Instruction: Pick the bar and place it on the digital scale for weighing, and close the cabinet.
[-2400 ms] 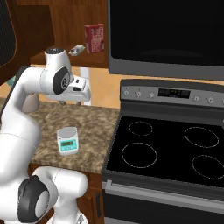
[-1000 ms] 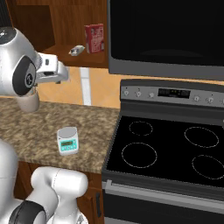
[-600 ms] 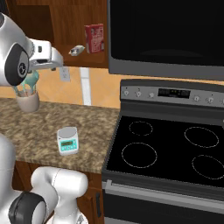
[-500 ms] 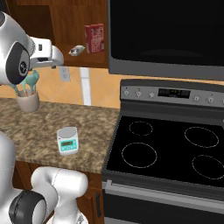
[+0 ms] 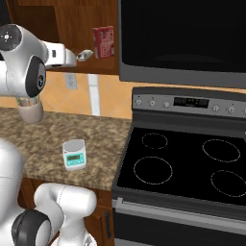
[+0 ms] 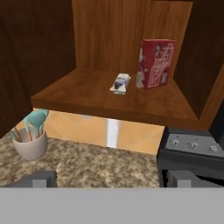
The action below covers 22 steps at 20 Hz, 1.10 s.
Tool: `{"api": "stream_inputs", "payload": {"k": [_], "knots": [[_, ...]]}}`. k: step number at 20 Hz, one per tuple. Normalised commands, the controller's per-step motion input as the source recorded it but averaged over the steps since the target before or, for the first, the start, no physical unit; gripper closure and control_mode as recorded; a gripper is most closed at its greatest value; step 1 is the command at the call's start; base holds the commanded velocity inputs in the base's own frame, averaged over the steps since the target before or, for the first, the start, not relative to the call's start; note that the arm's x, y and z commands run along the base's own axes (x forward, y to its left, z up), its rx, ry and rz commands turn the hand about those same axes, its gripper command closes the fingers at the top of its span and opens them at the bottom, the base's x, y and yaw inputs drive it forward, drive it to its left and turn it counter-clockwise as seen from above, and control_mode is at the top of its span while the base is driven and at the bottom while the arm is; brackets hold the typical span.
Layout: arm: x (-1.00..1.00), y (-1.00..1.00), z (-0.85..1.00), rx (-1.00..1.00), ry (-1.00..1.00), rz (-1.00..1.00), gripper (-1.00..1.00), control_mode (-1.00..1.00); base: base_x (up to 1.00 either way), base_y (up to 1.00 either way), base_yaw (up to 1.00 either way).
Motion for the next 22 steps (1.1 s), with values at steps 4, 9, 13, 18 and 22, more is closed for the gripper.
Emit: {"api": "stream_inputs", "payload": {"k": [4,9,13,18,22], "knots": [[0.60,0.00,0.05,0.03,-0.01,0.00,-1.00,-1.00,0.00,0.00,0.00],[0.56,0.00,0.01,0.00,0.00,0.00,-1.00,-1.00,0.00,0.00,0.00],[0.45,0.00,0.00,0.00,0.00,0.00,-1.00,-1.00,0.00,0.00,0.00],[0.43,0.00,0.00,0.00,0.00,0.00,-1.00,-1.00,0.00,0.00,0.00],[0.36,-0.01,0.04,0.01,0.01,0.00,-1.00,-1.00,0.00,0.00,0.00]]}}
